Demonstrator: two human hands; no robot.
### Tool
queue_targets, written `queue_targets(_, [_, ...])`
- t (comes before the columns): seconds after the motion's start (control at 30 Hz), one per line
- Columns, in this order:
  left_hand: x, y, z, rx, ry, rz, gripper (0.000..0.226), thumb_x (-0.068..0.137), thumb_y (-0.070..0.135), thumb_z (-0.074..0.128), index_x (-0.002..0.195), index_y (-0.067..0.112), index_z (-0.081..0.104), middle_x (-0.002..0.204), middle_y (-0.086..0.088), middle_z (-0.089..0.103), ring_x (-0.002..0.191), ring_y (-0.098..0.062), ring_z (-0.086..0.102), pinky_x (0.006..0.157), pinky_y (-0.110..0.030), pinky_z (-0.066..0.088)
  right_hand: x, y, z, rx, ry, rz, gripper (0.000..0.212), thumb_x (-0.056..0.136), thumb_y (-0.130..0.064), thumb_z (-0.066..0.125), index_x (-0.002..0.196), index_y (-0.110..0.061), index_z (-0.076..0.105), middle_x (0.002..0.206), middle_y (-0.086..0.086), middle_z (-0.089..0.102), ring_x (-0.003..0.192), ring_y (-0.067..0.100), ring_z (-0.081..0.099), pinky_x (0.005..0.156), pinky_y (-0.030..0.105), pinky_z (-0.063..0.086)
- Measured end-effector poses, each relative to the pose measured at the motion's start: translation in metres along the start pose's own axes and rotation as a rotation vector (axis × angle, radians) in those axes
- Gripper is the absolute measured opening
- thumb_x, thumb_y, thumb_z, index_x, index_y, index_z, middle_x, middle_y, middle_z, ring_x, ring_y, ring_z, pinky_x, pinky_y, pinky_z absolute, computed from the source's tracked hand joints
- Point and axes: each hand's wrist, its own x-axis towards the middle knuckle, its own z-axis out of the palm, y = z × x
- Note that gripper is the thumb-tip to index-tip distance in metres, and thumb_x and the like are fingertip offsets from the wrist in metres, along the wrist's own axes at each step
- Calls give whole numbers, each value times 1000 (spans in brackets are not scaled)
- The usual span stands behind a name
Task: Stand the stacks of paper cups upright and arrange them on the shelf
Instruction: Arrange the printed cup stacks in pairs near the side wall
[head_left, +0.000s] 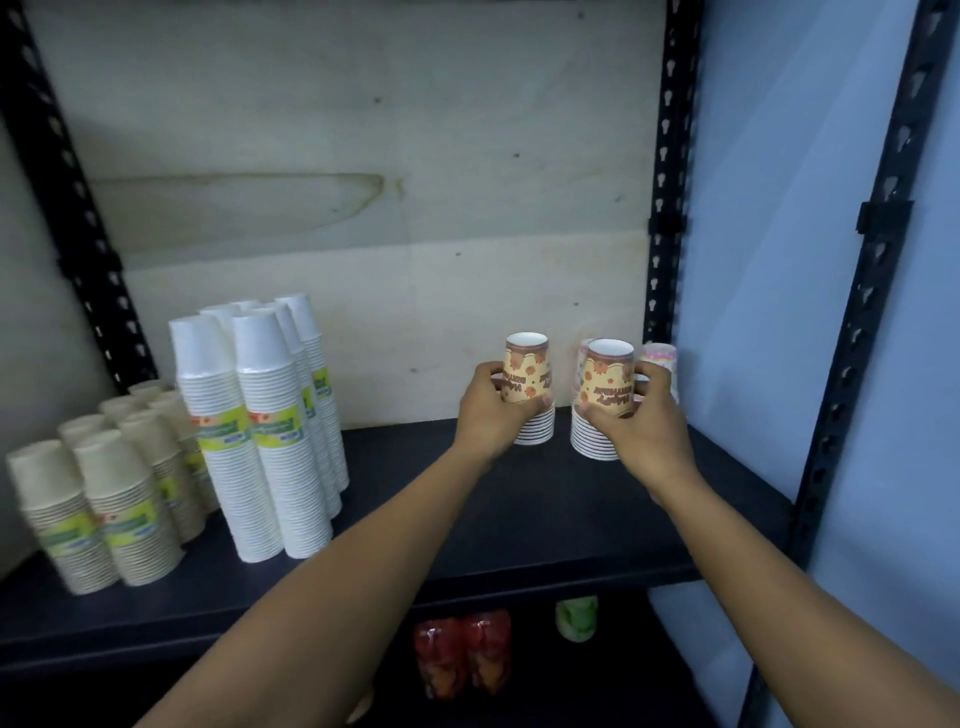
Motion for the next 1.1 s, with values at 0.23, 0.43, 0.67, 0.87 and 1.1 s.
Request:
queue_targets(0.23, [-39,-18,-62,23,103,-28,78,72,35,91,135,22,45,124,5,61,108,-13,62,80,-22,50,-30,-36,38,57,-100,-57,73,76,-33,87,133,-23,42,122,-7,60,100,12,64,72,20,46])
queue_targets(0.43, [-67,-39,-90,48,167,-48,75,70,39,91,127,26,43,116,10,60,103,-8,62,78,-18,47,-52,-42,64,69,-180,-71,78,73,-36,88,135,-23,42,128,-2,61,105,12,63,82,24,48])
queue_targets(0.67, [-87,-60,-97,65,200,-50,79,66,40,93,122,27,39,115,12,60,105,-6,62,88,-24,49,-72,-36,81,65,-251,-57,78,71,-34,90,133,-21,44,131,-1,60,109,13,62,84,25,46])
queue_targets(0.87, [-96,-68,-92,109,212,-13,82,62,50,93,118,27,38,110,14,59,96,1,61,83,-24,53,-77,-29,85,74,-292,-55,77,70,-35,91,130,-20,45,130,-3,59,110,14,63,86,26,47])
queue_targets(1.1, [-101,-82,-89,115,263,16,93,53,79,81,124,40,36,123,11,62,117,-17,60,96,-45,55,-82,-20,87,110,-317,-74,88,66,-48,91,135,-22,42,134,-6,57,114,12,62,88,24,49])
